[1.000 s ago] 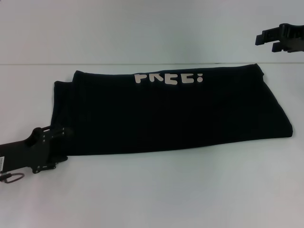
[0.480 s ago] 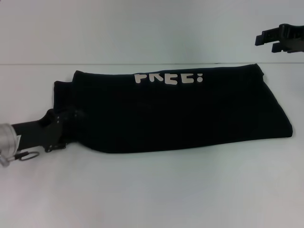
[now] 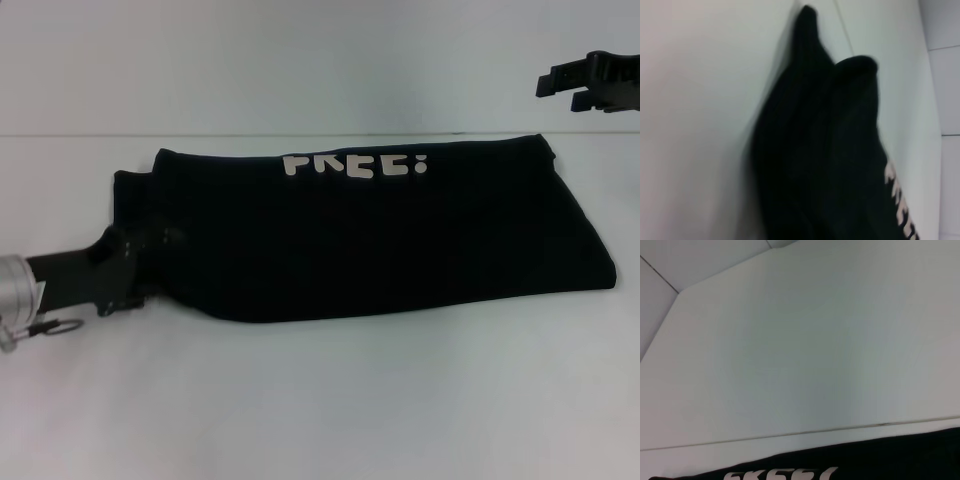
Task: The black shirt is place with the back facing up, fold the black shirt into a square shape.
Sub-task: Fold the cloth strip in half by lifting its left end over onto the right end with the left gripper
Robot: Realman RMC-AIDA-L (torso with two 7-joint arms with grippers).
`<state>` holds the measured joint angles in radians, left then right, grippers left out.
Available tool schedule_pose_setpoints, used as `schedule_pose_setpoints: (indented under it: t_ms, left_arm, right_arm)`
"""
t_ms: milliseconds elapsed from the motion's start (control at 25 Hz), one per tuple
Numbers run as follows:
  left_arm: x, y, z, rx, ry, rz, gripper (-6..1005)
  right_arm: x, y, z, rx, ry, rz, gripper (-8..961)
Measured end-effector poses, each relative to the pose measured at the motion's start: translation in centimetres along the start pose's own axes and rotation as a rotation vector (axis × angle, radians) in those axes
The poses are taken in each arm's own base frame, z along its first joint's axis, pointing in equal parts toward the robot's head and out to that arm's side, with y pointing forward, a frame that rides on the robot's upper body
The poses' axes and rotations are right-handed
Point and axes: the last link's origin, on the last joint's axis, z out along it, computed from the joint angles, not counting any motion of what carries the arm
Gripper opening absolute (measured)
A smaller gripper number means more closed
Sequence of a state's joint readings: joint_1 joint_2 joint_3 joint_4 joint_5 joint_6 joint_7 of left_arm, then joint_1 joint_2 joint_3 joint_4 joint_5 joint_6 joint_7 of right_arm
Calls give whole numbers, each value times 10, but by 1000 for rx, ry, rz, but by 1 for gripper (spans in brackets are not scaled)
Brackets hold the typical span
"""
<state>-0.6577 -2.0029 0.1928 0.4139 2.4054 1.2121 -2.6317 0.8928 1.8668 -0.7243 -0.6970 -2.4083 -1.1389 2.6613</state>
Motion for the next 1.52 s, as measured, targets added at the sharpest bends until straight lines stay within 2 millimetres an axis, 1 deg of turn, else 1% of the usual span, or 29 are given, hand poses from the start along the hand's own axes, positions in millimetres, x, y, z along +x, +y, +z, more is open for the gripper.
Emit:
schedule_pose_setpoints:
  t_ms: [160, 320, 520, 880, 1040, 1120, 1320, 1520]
  left_arm:
    - [-3, -12, -9, 40, -20, -15, 821]
    - [-4, -14, -13, 75, -47, -14, 821]
    - [0, -10, -11, 98, -52, -10, 821]
    - [5, 0, 4, 63, 11, -23, 821]
    - [6, 14, 8, -42, 37, 14, 821]
    - [5, 17, 8, -62, 30, 30, 821]
    - [1, 7, 5, 18, -22, 13, 821]
    - [-3, 3, -2, 15, -48, 2, 821]
  right_arm:
    - [0, 0, 0, -1, 1, 0, 634]
    - [0, 0, 0, -1, 2, 0, 634]
    - [0, 2, 1, -6, 3, -1, 634]
    - [0, 2, 0, -9, 1, 2, 633]
    - [0, 1, -1, -9, -1, 6, 633]
    - [0, 1, -1, -10, -3, 8, 633]
    - [0, 0, -1, -10, -4, 7, 632]
    - [0, 0, -1, -10, -4, 6, 632]
